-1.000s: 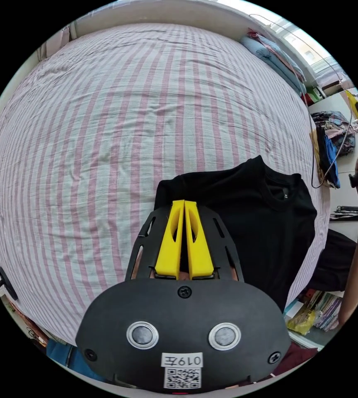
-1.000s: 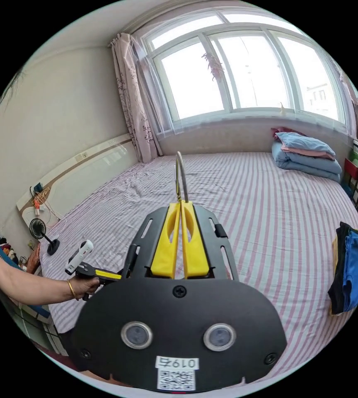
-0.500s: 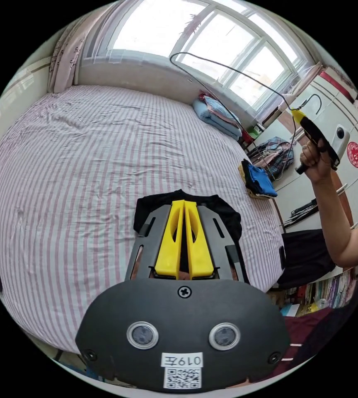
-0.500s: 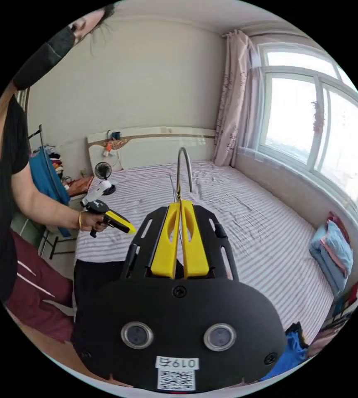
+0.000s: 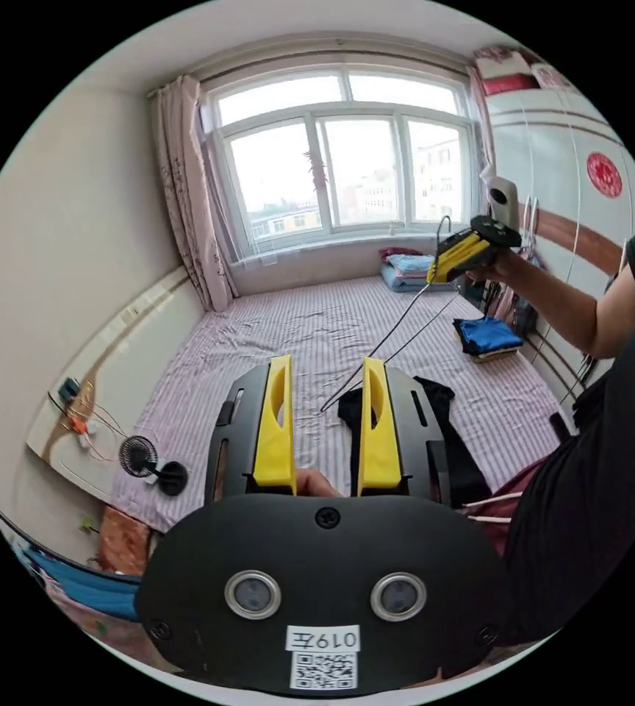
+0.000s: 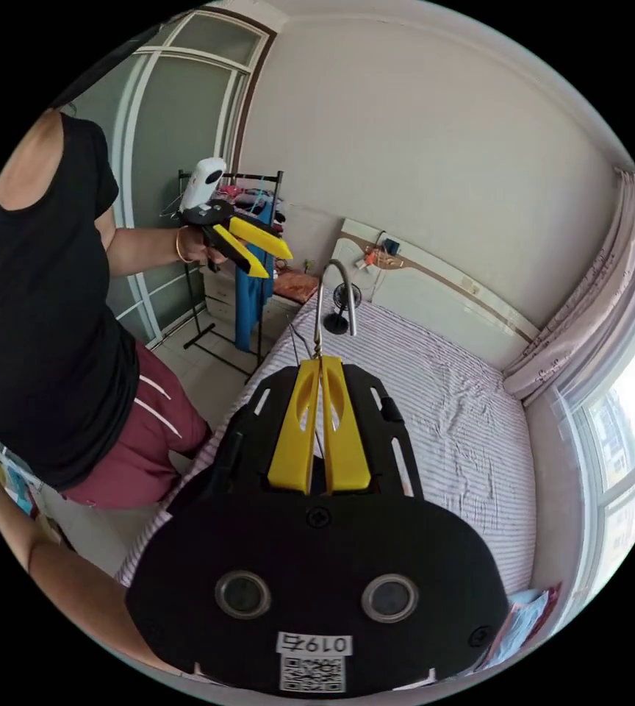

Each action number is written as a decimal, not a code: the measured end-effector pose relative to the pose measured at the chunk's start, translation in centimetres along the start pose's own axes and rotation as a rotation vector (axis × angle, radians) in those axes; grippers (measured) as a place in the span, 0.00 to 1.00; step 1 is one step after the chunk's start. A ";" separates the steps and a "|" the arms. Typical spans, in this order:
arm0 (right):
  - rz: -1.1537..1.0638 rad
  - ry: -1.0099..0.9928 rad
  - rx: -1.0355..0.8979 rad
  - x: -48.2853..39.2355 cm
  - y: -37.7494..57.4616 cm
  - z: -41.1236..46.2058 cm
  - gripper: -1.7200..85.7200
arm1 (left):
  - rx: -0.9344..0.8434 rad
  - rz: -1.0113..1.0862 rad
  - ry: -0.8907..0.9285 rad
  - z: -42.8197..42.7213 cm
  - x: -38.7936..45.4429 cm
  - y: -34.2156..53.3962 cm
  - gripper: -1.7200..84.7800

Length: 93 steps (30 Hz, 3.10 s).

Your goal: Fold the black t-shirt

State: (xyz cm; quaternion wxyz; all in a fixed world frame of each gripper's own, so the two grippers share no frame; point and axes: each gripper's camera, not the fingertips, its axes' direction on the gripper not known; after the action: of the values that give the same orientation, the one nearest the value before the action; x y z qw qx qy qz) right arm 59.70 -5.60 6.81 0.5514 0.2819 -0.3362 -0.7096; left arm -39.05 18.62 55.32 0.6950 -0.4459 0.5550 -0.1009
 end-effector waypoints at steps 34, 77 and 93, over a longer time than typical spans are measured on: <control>-0.631 -0.436 0.348 -17.1 -41.8 6.5 0.01 | -0.311 -0.811 -0.438 -27.9 19.9 61.4 0.02; 0.290 -0.186 0.501 -2.0 -21.4 5.8 0.01 | -0.458 -1.322 -0.894 -34.7 -13.6 84.2 0.03; 0.372 -0.026 0.523 -6.8 -12.4 5.5 0.04 | -0.520 -1.247 -0.842 -31.7 -19.1 78.4 0.03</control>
State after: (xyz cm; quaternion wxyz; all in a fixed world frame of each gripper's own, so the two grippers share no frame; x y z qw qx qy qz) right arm 49.75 4.01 0.62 0.5761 0.3385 -0.5599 -0.4899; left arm -101.13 60.32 11.38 0.5354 -0.8229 -0.1004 -0.1616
